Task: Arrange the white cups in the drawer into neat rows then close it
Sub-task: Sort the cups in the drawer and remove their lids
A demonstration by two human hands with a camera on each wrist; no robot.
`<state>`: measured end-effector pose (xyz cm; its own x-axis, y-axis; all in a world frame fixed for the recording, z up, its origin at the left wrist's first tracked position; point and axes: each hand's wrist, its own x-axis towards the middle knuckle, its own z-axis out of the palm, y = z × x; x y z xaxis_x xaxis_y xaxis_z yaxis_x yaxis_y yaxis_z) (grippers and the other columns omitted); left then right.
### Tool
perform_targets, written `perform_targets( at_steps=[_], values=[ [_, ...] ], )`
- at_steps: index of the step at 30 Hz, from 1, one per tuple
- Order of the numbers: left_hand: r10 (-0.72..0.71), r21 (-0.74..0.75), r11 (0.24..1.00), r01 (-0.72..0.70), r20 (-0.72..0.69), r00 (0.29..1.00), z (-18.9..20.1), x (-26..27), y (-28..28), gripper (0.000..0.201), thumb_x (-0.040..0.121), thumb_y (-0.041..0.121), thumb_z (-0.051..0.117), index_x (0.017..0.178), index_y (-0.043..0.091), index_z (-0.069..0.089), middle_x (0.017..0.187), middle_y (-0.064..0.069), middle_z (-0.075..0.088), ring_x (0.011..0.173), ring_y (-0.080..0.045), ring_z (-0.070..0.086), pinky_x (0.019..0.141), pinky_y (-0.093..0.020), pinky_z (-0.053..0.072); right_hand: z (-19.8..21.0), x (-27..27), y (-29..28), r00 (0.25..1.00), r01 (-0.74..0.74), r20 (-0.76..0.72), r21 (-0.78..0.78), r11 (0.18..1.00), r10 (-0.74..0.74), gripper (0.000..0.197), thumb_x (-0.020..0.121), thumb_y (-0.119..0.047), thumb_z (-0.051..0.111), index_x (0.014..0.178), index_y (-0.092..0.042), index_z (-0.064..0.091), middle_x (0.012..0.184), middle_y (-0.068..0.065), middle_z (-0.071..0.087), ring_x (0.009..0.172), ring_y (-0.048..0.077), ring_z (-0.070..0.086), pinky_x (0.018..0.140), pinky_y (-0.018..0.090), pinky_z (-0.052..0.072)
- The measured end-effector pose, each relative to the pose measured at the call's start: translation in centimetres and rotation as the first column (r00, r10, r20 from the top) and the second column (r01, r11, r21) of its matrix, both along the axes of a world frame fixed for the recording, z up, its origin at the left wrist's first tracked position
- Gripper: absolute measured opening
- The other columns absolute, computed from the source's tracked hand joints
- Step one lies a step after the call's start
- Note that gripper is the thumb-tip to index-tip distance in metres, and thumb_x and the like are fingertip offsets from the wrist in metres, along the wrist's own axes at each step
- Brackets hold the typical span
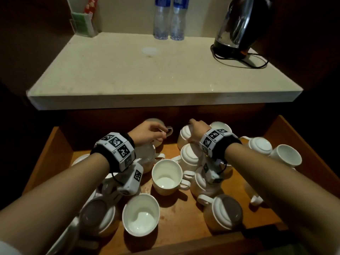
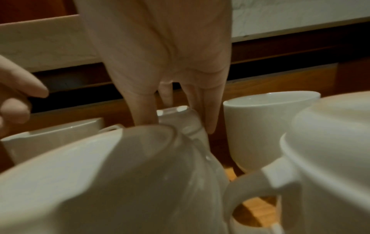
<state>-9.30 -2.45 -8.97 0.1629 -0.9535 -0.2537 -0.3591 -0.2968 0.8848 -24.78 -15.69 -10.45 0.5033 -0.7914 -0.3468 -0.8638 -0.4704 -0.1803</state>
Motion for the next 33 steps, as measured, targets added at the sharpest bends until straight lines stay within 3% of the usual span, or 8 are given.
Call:
perform_targets(
  at_steps=[5,13,19,22,25,27,31,33],
  values=[
    [0.023,-0.044,0.999,-0.021,0.063,0.998,0.1,-0.9,-0.9,0.03,0.09,0.006,0.057,0.119,0.001,0.058,0.102,-0.009,0.063,0.066,0.003,0.063,0.057,-0.005,0.045,0.3,-0.7,-0.7,0.997,0.027,0.069,-0.014,1.0,-0.026,0.076,0.073,-0.025,0.079,0.138,-0.015,0.041,0.135,0.009,0.053,0.121,0.028,0.052,0.094,0.035,0.046],
    [0.072,-0.079,0.995,-0.058,0.182,0.981,0.3,-1.4,-2.5,0.049,0.081,0.018,0.07,0.127,0.012,0.053,0.121,-0.008,0.061,0.112,-0.019,0.057,0.099,-0.034,0.045,2.9,-2.7,-2.1,0.898,0.144,0.384,0.202,0.969,-0.213,0.085,0.073,-0.03,0.08,0.144,-0.013,0.036,0.145,0.005,0.045,0.132,0.023,0.044,0.104,0.029,0.038],
    [0.086,-0.061,0.995,-0.077,0.154,0.984,0.4,-2.8,-3.2,0.073,0.078,0.013,0.073,0.14,0.012,0.035,0.141,-0.013,0.042,0.132,-0.022,0.041,0.095,-0.021,0.033,4.2,-4.0,-2.3,0.672,0.115,0.574,0.544,0.831,-0.468,0.07,0.082,-0.01,0.071,0.143,-0.01,0.037,0.113,0.006,0.056,0.103,0.021,0.054,0.076,0.029,0.049],
    [0.037,-0.049,0.998,-0.03,0.137,0.99,0.5,-3.1,-3.2,0.088,0.075,0.007,0.075,0.146,0.013,0.023,0.149,-0.012,0.032,0.138,-0.019,0.031,0.09,-0.011,0.027,4.4,-4.6,-2.2,0.637,0.026,0.58,0.642,0.767,-0.507,0.056,0.087,-0.01,0.065,0.139,-0.011,0.044,0.123,0.007,0.057,0.111,0.021,0.053,0.081,0.03,0.049],
    [-0.043,-0.04,0.998,0.047,0.095,0.995,0.4,-3.1,-3.1,0.1,0.07,0.0,0.077,0.148,0.015,0.017,0.15,-0.007,0.03,0.136,-0.014,0.031,0.091,-0.01,0.027,4.2,-5.1,-2.2,0.619,-0.034,0.582,0.691,0.722,-0.528,0.046,0.09,-0.017,0.061,0.135,-0.012,0.05,0.127,0.005,0.057,0.114,0.02,0.054,0.079,0.027,0.053],
    [-0.075,-0.071,0.994,0.084,0.122,0.99,0.1,-3.2,-3.1,0.098,0.067,0.0,0.079,0.146,0.014,0.022,0.142,-0.003,0.037,0.126,-0.009,0.035,0.09,-0.008,0.03,4.2,-5.1,-1.9,0.611,-0.045,0.574,0.712,0.7,-0.545,0.038,0.093,-0.023,0.056,0.129,-0.011,0.053,0.106,0.003,0.061,0.095,0.015,0.059,0.06,0.018,0.053],
    [-0.004,-0.192,0.981,0.024,0.106,0.994,0.2,-3.4,-3.2,0.056,0.081,-0.005,0.064,0.131,0.004,0.044,0.114,0.0,0.05,0.093,-0.006,0.053,0.065,0.002,0.043,3.5,-4.8,-1.6,0.587,-0.018,0.533,0.761,0.649,-0.609,0.03,0.096,-0.034,0.05,0.105,-0.006,0.056,0.064,0.002,0.053,0.046,0.007,0.051,0.039,0.015,0.04],
    [0.049,-0.219,0.976,-0.018,0.137,0.989,0.6,-3.5,-3.1,0.035,0.09,-0.004,0.051,0.125,0.004,0.052,0.106,-0.005,0.056,0.083,-0.01,0.056,0.057,-0.004,0.045,3.1,-4.8,-1.5,0.574,0.018,0.495,0.788,0.615,-0.652,0.035,0.094,-0.044,0.049,0.09,-0.01,0.056,0.06,0.005,0.043,0.046,0.012,0.045,0.04,0.019,0.043]
  ],
)
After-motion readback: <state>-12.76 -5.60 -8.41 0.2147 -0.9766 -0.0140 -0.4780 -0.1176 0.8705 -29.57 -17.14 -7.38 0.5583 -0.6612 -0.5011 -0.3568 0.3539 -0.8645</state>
